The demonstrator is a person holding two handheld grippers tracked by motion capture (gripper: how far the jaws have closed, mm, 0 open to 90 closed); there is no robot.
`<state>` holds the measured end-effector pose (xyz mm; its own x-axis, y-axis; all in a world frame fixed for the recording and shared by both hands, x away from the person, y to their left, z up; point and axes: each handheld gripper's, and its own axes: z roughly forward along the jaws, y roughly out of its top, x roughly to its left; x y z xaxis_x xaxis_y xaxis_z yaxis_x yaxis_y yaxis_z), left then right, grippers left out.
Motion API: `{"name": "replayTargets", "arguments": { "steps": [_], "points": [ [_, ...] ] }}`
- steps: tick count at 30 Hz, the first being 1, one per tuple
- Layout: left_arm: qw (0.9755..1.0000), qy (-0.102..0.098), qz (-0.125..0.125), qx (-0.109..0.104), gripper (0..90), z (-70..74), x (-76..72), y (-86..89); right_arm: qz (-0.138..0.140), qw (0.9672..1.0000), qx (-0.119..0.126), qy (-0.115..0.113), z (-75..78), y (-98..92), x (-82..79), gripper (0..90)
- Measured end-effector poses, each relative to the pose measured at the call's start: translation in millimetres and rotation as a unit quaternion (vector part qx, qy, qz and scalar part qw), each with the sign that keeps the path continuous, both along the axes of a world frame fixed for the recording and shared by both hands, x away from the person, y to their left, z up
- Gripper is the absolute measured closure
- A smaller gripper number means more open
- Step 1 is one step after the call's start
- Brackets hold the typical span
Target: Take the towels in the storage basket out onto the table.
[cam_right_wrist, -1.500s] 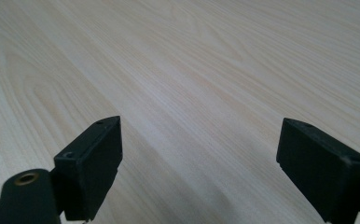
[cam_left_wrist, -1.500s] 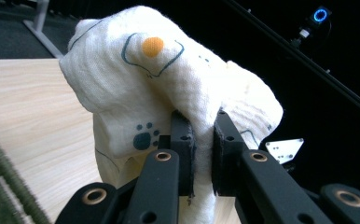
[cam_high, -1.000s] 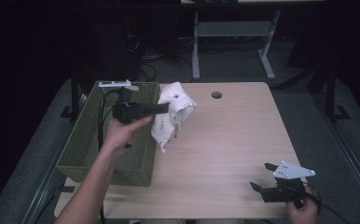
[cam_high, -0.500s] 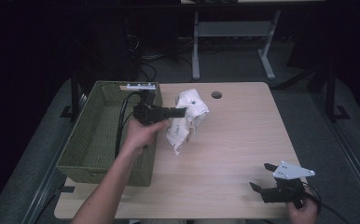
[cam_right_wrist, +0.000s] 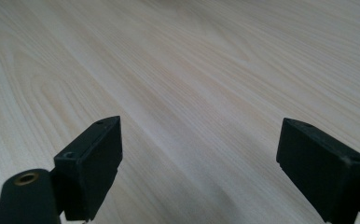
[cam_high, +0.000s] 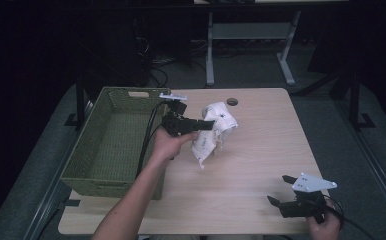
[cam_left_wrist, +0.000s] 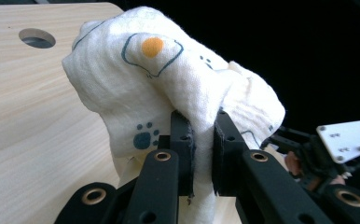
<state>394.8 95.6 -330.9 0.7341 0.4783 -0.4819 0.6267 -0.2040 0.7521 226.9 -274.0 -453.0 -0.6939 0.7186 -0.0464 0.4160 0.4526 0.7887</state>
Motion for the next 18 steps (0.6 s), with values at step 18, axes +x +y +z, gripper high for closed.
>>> {"name": "replayTargets", "arguments": {
  "steps": [18],
  "points": [
    [0.9982, 0.006, -0.006, 0.059, 81.3, -31.0, 11.7, -42.8, 0.001, 1.0, 0.005, 0.002, 0.5, -1.8, 0.3, 14.0]
  ]
}}
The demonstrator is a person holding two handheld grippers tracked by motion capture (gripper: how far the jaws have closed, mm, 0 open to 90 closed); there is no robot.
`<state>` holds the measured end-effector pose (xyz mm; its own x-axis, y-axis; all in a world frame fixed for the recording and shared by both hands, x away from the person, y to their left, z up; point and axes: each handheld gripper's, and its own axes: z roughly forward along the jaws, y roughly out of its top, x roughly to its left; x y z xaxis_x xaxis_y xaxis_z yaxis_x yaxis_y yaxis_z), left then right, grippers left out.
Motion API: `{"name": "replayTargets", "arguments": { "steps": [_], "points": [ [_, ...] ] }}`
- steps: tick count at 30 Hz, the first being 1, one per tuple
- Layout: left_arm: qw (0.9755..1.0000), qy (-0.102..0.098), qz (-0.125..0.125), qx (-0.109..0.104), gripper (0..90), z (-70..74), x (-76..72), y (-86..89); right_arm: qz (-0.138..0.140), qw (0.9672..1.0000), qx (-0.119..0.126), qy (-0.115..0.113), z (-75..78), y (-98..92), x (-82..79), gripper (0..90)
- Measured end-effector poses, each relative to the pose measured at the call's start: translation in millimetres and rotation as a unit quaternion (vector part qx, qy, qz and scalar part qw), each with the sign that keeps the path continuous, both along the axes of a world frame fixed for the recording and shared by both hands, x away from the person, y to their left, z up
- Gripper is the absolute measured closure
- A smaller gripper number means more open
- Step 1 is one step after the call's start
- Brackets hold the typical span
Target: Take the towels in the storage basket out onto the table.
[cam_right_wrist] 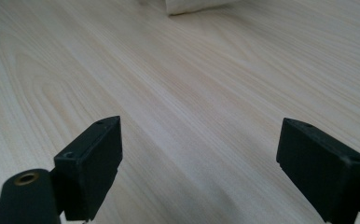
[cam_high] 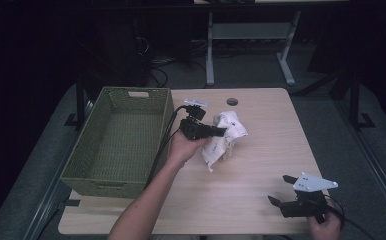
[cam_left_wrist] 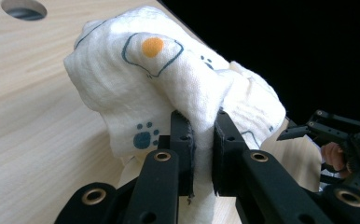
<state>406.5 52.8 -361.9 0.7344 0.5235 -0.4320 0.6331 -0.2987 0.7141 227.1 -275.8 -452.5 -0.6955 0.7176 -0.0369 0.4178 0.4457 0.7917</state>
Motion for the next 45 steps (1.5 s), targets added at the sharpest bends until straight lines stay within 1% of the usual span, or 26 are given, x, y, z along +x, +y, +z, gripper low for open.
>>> {"name": "replayTargets", "arguments": {
  "steps": [1, 4, 5, 7, 8, 9, 10, 12, 15, 18, 19, 20, 23, 25, 28, 30, 31, 33, 34, 36, 39, 42, 43, 44, 45],
  "points": [
    [1.0, -0.001, 0.002, 0.001, 81.3, -1.6, 0.1, -2.0, 0.001, 1.0, 0.0, 0.001, 0.1, 0.0, 0.1, 14.0],
    [0.9999, -0.001, 0.0, 0.014, 80.9, -6.2, 1.4, -8.3, 0.001, 1.0, 0.0, 0.0, 0.3, 0.0, -0.2, 14.0],
    [0.9999, -0.003, 0.001, 0.015, 80.9, -8.7, 2.0, -10.5, 0.001, 1.0, 0.0, 0.0, 0.4, 0.0, -0.4, 14.0],
    [0.9999, 0.001, 0.003, 0.016, 80.7, -12.3, 2.6, -13.8, 0.001, 1.0, -0.001, 0.0, 1.1, -0.9, -1.1, 14.0],
    [0.9997, -0.001, 0.004, 0.025, 80.5, -14.3, 3.0, -15.7, 0.0, 1.0, 0.0, 0.0, 1.2, -1.3, -1.3, 14.0],
    [0.9996, -0.001, 0.007, 0.027, 80.3, -15.5, 3.1, -17.0, 0.0, 1.0, 0.0, -0.001, 1.3, -1.9, -1.4, 14.0],
    [0.9996, -0.001, 0.007, 0.027, 80.1, -17.0, 3.4, -18.2, 0.0, 1.0, 0.0, -0.001, 1.2, -2.2, -1.4, 14.0],
    [0.9992, 0.0, 0.004, 0.04, 79.7, -20.6, 3.4, -24.1, 0.0, 1.0, -0.001, -0.002, 1.1, -2.4, -1.0, 14.0],
    [0.999, 0.001, 0.002, 0.045, 79.2, -25.9, 3.2, -31.5, 0.002, 1.0, -0.001, -0.003, 0.9, -1.7, -0.7, 14.0],
    [0.9979, 0.004, 0.005, 0.064, 78.5, -33.8, 3.5, -39.8, 0.002, 1.0, -0.003, -0.004, 1.2, -2.0, -0.9, 14.0],
    [0.9973, 0.007, 0.004, 0.073, 78.5, -39.0, 4.2, -43.1, 0.001, 1.0, -0.001, -0.002, 1.3, -2.0, -1.1, 14.0],
    [0.9973, 0.007, 0.004, 0.073, 78.2, -39.0, 4.2, -43.1, 0.001, 1.0, -0.001, -0.002, 1.3, -2.0, -1.1, 14.0],
    [0.9964, 0.009, 0.005, 0.084, 77.6, -44.9, 4.8, -46.1, 0.002, 1.0, -0.001, -0.001, 1.4, -2.1, -1.5, 14.0],
    [0.9955, 0.008, 0.002, 0.095, 77.5, -48.7, 5.9, -47.3, 0.002, 1.0, -0.001, -0.001, 1.3, -2.0, -1.2, 14.0],
    [0.9948, 0.013, 0.006, 0.101, 77.1, -54.4, 7.7, -48.8, 0.002, 1.0, 0.0, -0.001, 1.3, -1.7, -1.2, 14.0],
    [0.9943, 0.012, 0.006, 0.105, 77.1, -57.7, 8.7, -48.5, 0.002, 1.0, -0.001, -0.001, 1.4, -1.8, -1.3, 14.0],
    [0.9947, 0.015, 0.011, 0.101, 77.1, -59.2, 9.1, -48.8, 0.002, 1.0, -0.001, -0.001, 1.4, -1.8, -1.3, 14.0],
    [0.9947, 0.014, 0.015, 0.101, 77.0, -61.3, 10.6, -48.6, 0.002, 1.0, -0.001, -0.002, 1.1, -2.1, -0.6, 14.0],
    [0.9947, 0.017, 0.016, 0.1, 76.3, -62.1, 11.4, -48.4, 0.001, 1.0, 0.001, 0.0, 1.1, -1.8, -0.6, 14.0],
    [0.9945, 0.015, 0.016, 0.103, 73.2, -63.1, 12.2, -48.2, 0.002, 1.0, -0.001, -0.001, 1.0, -2.0, -0.5, 14.0],
    [0.9942, 0.015, 0.017, 0.105, 65.1, -62.9, 11.6, -47.4, 0.003, 1.0, -0.001, -0.002, 0.9, -2.6, -0.2, 14.0],
    [0.994, 0.004, 0.019, 0.107, 55.0, -60.9, 7.9, -46.7, 0.002, 1.0, 0.001, -0.001, 1.1, -2.5, -0.4, 14.0],
    [0.9942, 0.001, 0.02, 0.105, 54.1, -60.2, 6.1, -46.5, 0.002, 1.0, 0.001, -0.002, 1.0, -2.5, -0.3, 14.0],
    [0.9941, -0.001, 0.013, 0.108, 53.8, -59.2, 5.0, -45.2, 0.001, 1.0, 0.001, -0.001, 0.9, -2.3, -0.4, 14.0],
    [0.994, -0.002, 0.013, 0.109, 52.6, -58.0, 3.5, -44.4, 0.0, 1.0, 0.0, -0.001, 0.7, -2.3, -0.1, 14.0]
  ]
}}
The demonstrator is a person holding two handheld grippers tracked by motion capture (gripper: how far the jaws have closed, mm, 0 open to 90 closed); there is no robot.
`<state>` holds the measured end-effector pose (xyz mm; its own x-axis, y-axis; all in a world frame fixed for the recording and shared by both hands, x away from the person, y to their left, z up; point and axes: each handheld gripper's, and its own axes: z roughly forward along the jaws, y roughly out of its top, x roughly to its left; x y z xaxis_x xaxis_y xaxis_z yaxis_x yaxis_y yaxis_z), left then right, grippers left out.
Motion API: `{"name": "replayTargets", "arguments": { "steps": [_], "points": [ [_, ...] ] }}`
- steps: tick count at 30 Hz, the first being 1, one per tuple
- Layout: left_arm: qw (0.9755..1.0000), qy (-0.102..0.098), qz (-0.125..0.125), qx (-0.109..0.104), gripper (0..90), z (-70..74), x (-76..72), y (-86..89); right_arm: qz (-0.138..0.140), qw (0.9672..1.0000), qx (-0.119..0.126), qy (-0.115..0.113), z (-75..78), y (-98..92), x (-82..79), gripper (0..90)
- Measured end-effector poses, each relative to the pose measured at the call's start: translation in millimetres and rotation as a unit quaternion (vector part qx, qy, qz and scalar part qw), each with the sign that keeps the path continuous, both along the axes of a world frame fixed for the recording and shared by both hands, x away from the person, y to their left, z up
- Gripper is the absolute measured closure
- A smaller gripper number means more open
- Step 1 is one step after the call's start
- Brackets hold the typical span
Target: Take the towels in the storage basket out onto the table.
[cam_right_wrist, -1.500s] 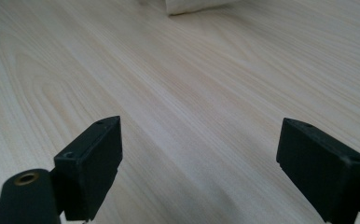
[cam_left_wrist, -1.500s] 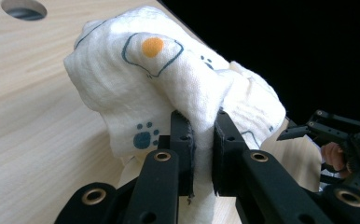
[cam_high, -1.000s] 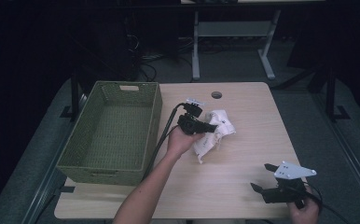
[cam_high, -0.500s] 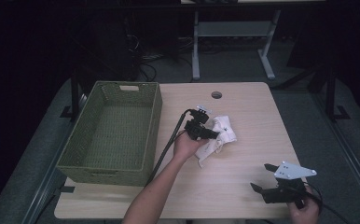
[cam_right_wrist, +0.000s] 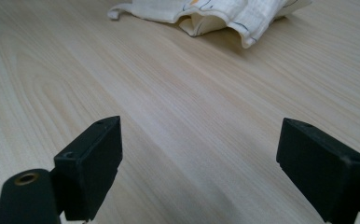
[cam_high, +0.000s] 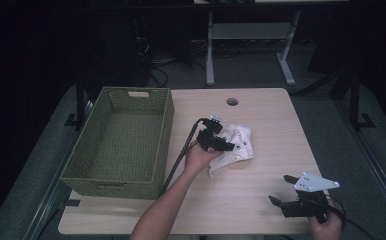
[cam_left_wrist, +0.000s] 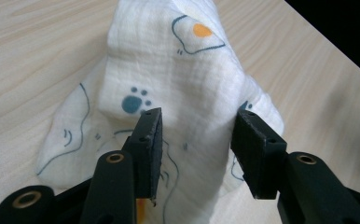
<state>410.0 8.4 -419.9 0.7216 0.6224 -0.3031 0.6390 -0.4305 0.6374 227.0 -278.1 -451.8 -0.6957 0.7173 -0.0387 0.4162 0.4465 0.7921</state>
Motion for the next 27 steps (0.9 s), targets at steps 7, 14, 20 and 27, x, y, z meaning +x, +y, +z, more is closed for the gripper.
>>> {"name": "replayTargets", "arguments": {
  "steps": [7, 14, 20, 27],
  "points": [
    [0.9997, -0.011, 0.013, -0.018, 48.9, 8.3, -6.8, 10.6, 0.0, 1.0, -0.001, 0.0, 0.0, 0.0, 0.1, 14.0],
    [0.9996, -0.013, 0.009, -0.023, 48.9, 10.2, -15.4, 17.5, 0.0, 1.0, -0.002, 0.002, -0.2, 0.8, 0.4, 14.0],
    [0.9993, -0.022, 0.005, -0.03, 48.9, 13.8, -24.8, 22.9, 0.002, 1.0, -0.004, 0.003, -0.4, 1.0, 0.7, 14.0],
    [0.9991, -0.029, 0.002, -0.032, 49.5, 18.9, -34.9, 30.6, 0.002, 1.0, -0.006, 0.003, -0.5, 1.8, 0.8, 14.0]
  ]
}}
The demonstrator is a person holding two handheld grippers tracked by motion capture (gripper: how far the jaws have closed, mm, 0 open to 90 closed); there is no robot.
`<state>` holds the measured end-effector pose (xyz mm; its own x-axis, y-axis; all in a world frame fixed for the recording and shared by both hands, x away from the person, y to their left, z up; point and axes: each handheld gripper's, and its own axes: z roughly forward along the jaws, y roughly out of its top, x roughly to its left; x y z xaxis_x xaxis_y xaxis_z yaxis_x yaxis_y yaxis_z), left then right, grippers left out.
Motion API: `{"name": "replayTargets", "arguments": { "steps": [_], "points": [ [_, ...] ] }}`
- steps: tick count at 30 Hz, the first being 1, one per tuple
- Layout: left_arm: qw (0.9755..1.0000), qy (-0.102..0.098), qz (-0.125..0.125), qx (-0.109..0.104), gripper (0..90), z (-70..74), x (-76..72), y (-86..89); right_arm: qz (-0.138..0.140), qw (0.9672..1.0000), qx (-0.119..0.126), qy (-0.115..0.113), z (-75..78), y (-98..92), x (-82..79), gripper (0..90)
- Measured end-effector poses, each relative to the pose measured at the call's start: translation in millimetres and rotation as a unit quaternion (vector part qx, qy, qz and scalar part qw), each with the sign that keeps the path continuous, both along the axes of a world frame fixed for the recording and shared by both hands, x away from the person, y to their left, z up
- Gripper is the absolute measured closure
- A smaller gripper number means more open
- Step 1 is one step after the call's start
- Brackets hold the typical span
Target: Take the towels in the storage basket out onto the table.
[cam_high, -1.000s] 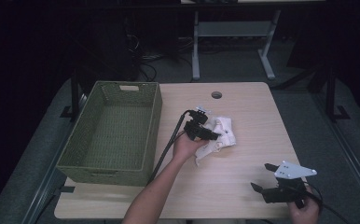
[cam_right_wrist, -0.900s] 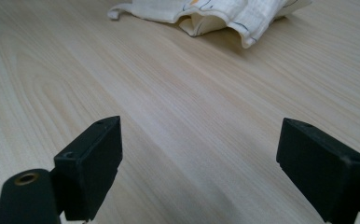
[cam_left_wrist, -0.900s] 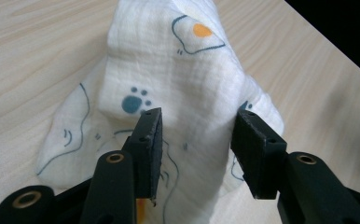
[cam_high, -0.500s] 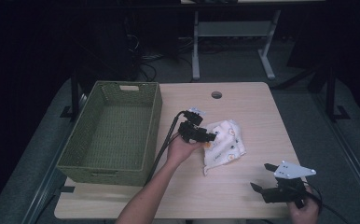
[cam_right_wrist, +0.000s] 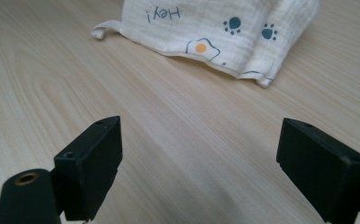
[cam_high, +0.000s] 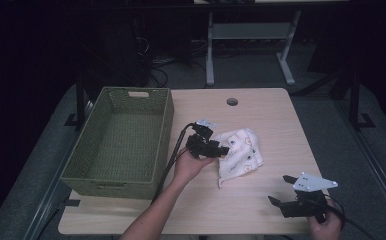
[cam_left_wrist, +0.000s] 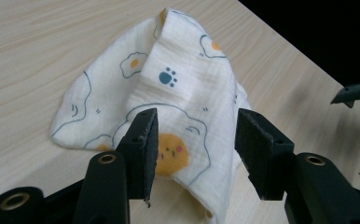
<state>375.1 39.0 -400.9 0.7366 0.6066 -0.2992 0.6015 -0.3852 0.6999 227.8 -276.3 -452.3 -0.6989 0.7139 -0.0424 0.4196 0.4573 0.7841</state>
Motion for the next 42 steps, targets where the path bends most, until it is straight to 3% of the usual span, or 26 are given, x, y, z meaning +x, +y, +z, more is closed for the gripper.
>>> {"name": "replayTargets", "arguments": {
  "steps": [16, 24, 34, 35, 41, 42],
  "points": [
    [0.9999, -0.01, -0.013, 0.002, 49.2, -4.3, -27.2, 13.8, 0.001, 1.0, -0.007, 0.003, -1.4, 2.0, 1.3, 14.0],
    [0.9996, -0.016, -0.021, -0.004, 46.3, -10.3, -40.9, 21.0, 0.003, 0.9999, -0.011, 0.005, -3.0, 5.3, 2.9, 14.0],
    [0.9994, -0.025, -0.023, 0.006, 40.3, -15.5, -53.1, 23.4, 0.001, 0.9999, -0.014, 0.004, -3.6, 5.5, 2.7, 14.0],
    [0.9991, -0.03, -0.025, 0.014, 39.4, -17.1, -56.4, 25.2, 0.002, 0.9999, -0.015, 0.005, -3.8, 5.7, 2.8, 14.0],
    [0.9989, -0.035, -0.026, 0.014, 38.1, -19.5, -65.2, 31.6, -0.001, 0.9999, -0.014, 0.008, -4.4, 5.5, 2.8, 14.0],
    [0.9992, -0.03, -0.024, 0.006, 38.1, -20.3, -67.3, 32.2, -0.001, 0.9999, -0.014, 0.008, -4.4, 5.5, 2.8, 14.0]
  ]
}}
